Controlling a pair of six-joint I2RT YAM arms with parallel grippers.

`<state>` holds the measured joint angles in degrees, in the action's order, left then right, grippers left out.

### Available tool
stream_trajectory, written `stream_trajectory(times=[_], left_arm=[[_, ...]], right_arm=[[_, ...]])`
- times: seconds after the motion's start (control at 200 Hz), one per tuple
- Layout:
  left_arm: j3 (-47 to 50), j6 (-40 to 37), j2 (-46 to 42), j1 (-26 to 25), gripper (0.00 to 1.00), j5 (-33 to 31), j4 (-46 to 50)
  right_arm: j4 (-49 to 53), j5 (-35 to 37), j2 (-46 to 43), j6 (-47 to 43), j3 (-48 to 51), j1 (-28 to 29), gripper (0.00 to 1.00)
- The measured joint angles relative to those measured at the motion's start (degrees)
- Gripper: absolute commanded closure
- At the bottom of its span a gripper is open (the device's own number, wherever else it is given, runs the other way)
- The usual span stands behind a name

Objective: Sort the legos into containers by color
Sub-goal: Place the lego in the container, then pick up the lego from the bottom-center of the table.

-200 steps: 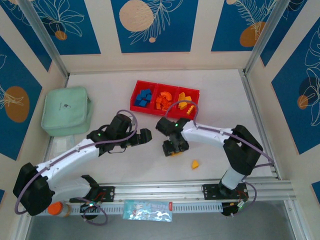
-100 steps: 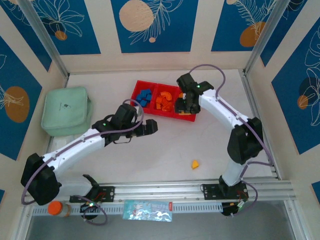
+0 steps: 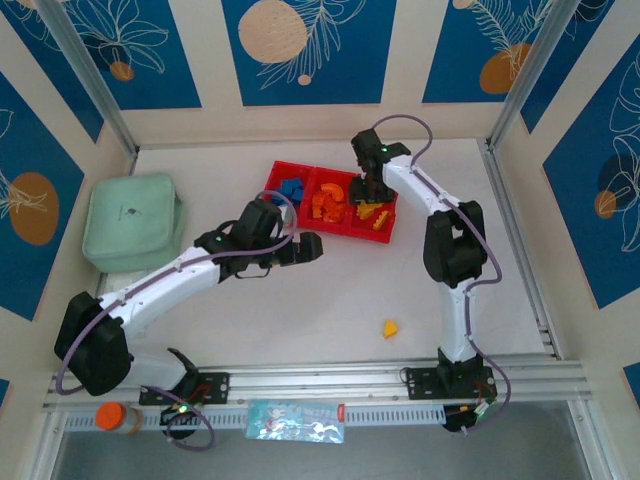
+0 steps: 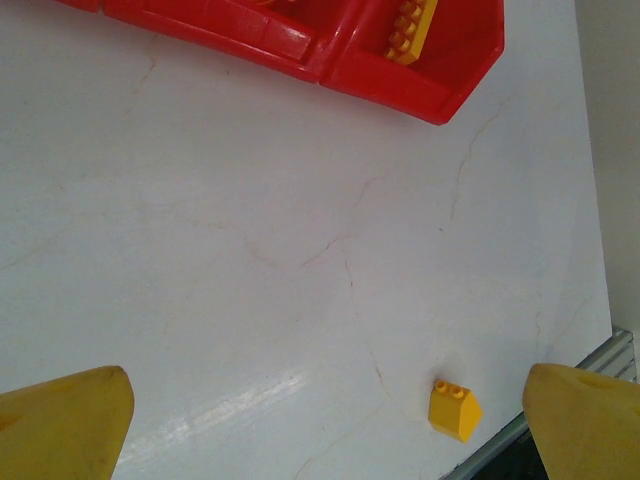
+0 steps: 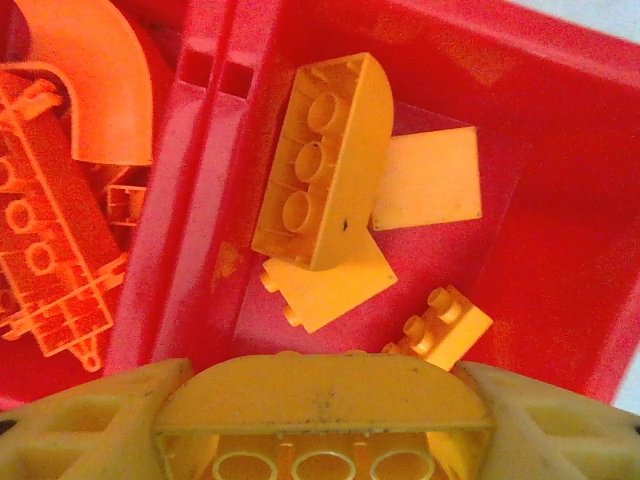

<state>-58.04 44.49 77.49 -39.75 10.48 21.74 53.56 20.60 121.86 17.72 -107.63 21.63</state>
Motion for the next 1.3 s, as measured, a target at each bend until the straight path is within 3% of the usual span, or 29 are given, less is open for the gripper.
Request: stream_trajectory(times=[0.24,0.555,0.745,0.97,1.3], left_arm=[[0.00,-0.02,0.00,0.50,0.01,0.02,-0.02],[0.00,-0.02,0.00,0.63,0.01,0.04,-0.04],[0.00,0.00,-0.15,0.63,0.01,0.02,-0.02],[0.66,0.02,-1.77,0.63,0.01,0.46,0.04],[7.17,1.81,-4.52,-0.70,0.01,1.46,-1.79]], right_arm=[[0.07,0.70,0.68,-1.16,-0.04,-0.04,0.25],[0.31,1.49,0.13,-1.42,-0.04,-0.02,0.20],[0.74,0.63,-6.19,-0.46,1.75,-0.02,0.17],[1.57,-1.31,-22.27,4.59,14.99,0.00,0.15],[3.52,-7.63,-41.53,16.41,44.70,2.51,0.13]])
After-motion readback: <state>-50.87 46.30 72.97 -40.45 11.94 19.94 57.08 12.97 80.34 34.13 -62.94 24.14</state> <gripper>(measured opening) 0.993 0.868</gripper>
